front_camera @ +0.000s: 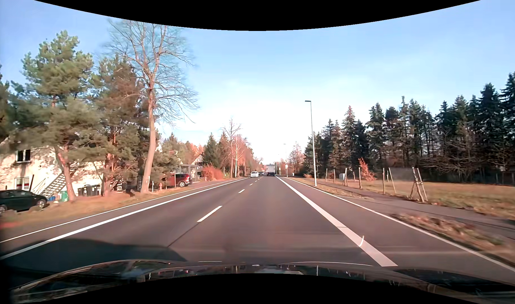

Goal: Follow the waypoints while adhering to traffic rules and regulations

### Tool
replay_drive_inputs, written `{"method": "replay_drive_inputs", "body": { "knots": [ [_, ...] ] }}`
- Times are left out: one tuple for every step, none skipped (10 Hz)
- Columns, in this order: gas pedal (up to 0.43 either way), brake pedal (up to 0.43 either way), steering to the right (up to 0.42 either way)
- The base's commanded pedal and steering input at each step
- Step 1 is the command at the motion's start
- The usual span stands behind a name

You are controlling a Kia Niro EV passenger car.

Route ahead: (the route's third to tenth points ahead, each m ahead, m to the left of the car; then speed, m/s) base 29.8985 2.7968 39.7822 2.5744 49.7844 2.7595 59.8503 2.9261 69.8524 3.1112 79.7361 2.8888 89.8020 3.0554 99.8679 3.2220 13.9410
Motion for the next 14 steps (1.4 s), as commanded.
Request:
{"method": "replay_drive_inputs", "body": {
  "knots": [
    [0.118,0.0,-0.002],
    [0.118,0.0,-0.002],
    [0.118,0.0,-0.002],
    [0.118,0.0,-0.002],
    [0.118,0.0,-0.002],
    [0.118,0.0,-0.002],
    [0.118,0.0,-0.002],
    [0.118,0.0,-0.002],
    [0.118,0.0,-0.002],
    [0.118,0.0,-0.002],
    [0.118,0.0,-0.002],
    [0.118,0.0,-0.002],
    [0.118,0.0,-0.002],
    [0.118,0.0,-0.002]
  ]
}}
